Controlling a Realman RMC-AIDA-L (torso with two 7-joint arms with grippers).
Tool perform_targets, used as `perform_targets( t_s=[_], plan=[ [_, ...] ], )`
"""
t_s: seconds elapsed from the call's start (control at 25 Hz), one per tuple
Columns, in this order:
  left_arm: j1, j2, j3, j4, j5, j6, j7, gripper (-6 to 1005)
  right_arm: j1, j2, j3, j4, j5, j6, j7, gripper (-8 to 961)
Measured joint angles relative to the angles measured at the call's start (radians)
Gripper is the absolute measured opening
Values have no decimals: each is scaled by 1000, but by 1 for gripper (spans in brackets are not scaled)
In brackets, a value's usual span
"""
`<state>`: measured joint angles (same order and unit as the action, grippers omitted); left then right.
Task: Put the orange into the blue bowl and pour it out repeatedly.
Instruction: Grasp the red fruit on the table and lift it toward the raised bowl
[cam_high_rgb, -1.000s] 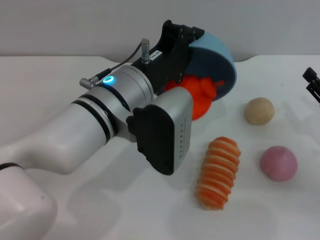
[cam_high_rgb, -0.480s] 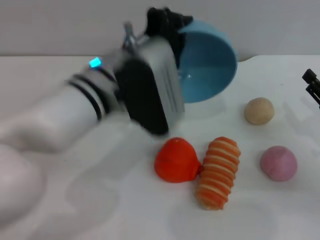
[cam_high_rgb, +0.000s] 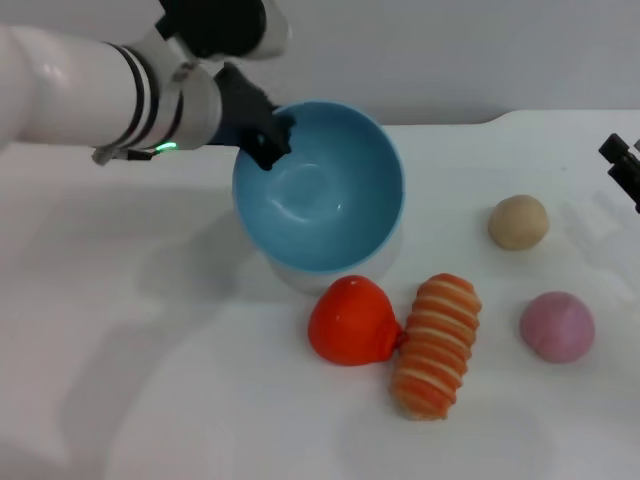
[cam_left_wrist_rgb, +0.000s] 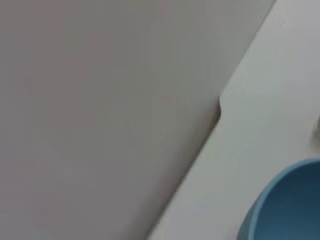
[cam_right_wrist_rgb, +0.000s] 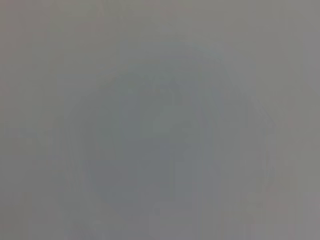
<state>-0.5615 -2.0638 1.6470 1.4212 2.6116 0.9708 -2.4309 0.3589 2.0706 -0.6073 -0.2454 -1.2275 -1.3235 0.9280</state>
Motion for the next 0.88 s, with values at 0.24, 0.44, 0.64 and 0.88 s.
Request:
perform_targets(
  t_s=[0.24,0.44,0.64,0.88],
  plan=[
    [-51,2,-217,-25,-36,155,-96,0,2,-10,-6,-142,-210,-2,459,578],
    [-60,3,-244,-28,-48,135,-97,0,68,-14,-8,-260,-527,1,712,578],
    [-88,1,-262,-60,-49,111,-100,0,185,-6,-22,-291,-758,8,834,578],
    [-83,0,-264,-70,-51,64,-130,0,287,0,-209,-263,-780,69,883,577]
  ],
)
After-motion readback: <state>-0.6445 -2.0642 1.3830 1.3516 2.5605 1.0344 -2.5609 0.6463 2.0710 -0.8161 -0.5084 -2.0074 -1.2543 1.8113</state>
